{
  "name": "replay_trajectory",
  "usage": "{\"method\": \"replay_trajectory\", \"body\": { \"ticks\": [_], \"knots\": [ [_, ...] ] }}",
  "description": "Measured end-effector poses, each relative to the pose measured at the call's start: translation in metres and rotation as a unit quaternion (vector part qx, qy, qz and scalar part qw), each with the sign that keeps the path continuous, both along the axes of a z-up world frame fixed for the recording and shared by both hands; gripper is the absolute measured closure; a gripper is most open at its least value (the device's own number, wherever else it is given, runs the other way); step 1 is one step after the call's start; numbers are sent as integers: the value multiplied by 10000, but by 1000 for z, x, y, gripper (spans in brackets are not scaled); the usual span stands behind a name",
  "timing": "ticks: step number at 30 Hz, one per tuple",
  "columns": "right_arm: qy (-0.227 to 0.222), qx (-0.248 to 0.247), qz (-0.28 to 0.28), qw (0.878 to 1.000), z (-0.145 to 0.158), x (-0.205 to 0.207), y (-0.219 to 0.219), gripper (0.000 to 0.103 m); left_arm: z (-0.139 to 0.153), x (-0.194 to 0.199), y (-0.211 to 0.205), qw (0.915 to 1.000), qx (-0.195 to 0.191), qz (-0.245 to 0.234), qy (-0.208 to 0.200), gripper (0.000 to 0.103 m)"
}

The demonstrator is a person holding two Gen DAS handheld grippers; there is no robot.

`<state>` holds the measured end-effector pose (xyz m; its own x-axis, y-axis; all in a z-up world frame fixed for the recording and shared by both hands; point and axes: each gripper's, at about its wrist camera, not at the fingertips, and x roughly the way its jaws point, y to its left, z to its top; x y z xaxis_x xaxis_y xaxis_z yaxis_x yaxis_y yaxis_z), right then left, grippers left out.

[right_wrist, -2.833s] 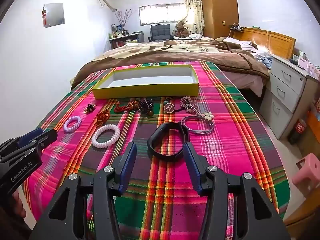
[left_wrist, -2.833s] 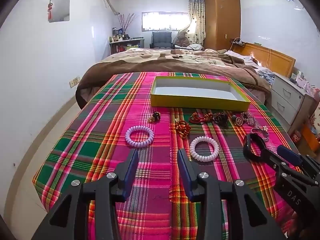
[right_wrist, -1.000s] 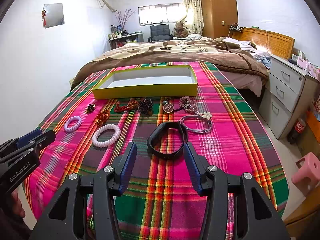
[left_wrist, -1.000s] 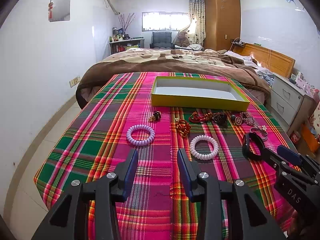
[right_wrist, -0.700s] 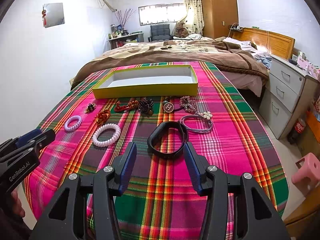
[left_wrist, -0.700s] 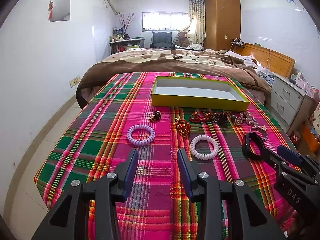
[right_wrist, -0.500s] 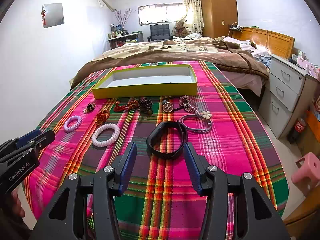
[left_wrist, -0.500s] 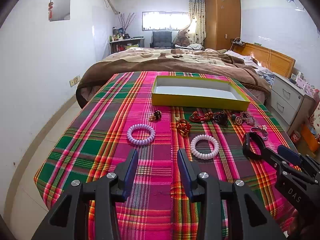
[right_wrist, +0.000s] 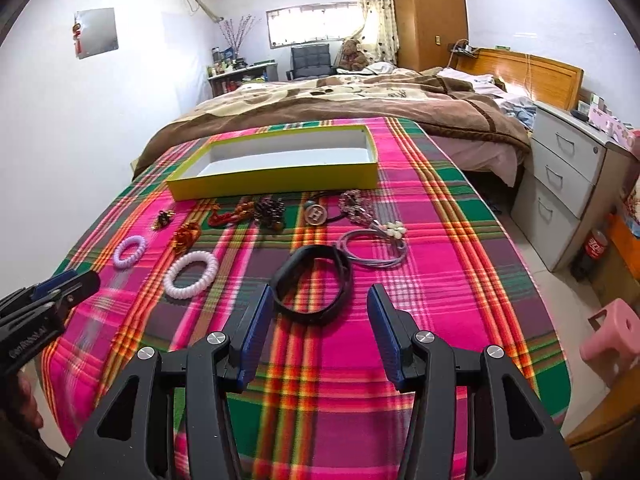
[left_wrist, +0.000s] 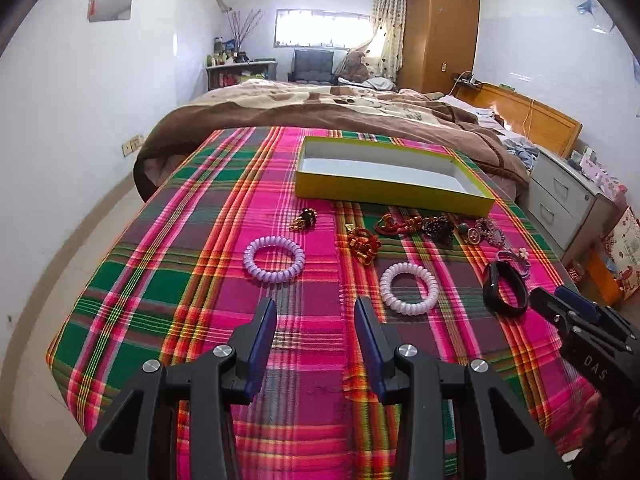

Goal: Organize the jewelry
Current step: 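Grasp the lavender coil hair tie with the left tool while the right grasps the black watch band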

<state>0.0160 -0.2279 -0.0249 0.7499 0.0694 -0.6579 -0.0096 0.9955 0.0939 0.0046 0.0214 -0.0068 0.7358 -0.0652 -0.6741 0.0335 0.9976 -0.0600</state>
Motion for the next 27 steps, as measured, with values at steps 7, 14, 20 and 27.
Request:
{"method": "replay_trajectory", "body": {
  "ticks": [7,14,20,27],
  "knots": [
    [207,-103,-7,9997,-7,19,-4,53,-12,19,17,9992,-152,-5,368,63],
    [423,1,-66,9991,-15,33,-9,53,-16,29,27,9980,-402,23,489,63],
    [520,-55,-80,9986,-19,43,-9,55,-17,39,37,9967,-547,49,597,63],
    [646,-188,-30,9977,-24,47,-4,79,-19,57,46,9958,-612,129,672,63]
  ]
}}
